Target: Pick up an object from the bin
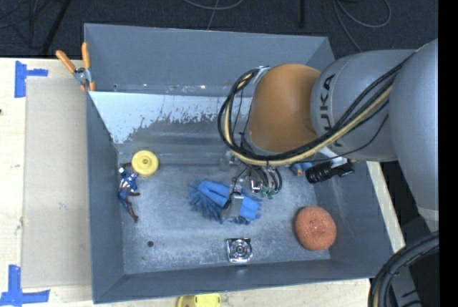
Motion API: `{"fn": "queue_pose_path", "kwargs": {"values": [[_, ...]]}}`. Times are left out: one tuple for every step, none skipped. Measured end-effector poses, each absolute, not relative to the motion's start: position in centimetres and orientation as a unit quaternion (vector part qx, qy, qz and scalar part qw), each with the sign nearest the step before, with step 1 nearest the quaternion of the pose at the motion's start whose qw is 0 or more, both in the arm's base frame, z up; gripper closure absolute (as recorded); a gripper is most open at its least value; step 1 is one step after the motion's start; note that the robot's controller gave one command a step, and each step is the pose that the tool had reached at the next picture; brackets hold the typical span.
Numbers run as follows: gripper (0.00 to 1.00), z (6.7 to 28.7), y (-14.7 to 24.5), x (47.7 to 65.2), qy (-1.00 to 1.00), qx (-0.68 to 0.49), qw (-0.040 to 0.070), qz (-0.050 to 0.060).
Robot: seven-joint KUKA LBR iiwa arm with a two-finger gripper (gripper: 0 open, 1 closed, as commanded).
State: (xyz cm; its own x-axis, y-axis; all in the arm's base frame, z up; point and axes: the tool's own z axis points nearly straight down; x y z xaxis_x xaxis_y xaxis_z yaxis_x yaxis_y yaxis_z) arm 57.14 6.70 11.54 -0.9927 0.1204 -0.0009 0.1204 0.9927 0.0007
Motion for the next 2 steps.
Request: {"fn": "queue_pose_path", "kwargs": {"values": [[0.00, 6.95, 6.17, 55.21, 0.997, 0.072, -0.001, 0.000], [1.00, 6.94, 5.97, 56.06, 0.995, 0.103, 0.000, 0.000]]}}
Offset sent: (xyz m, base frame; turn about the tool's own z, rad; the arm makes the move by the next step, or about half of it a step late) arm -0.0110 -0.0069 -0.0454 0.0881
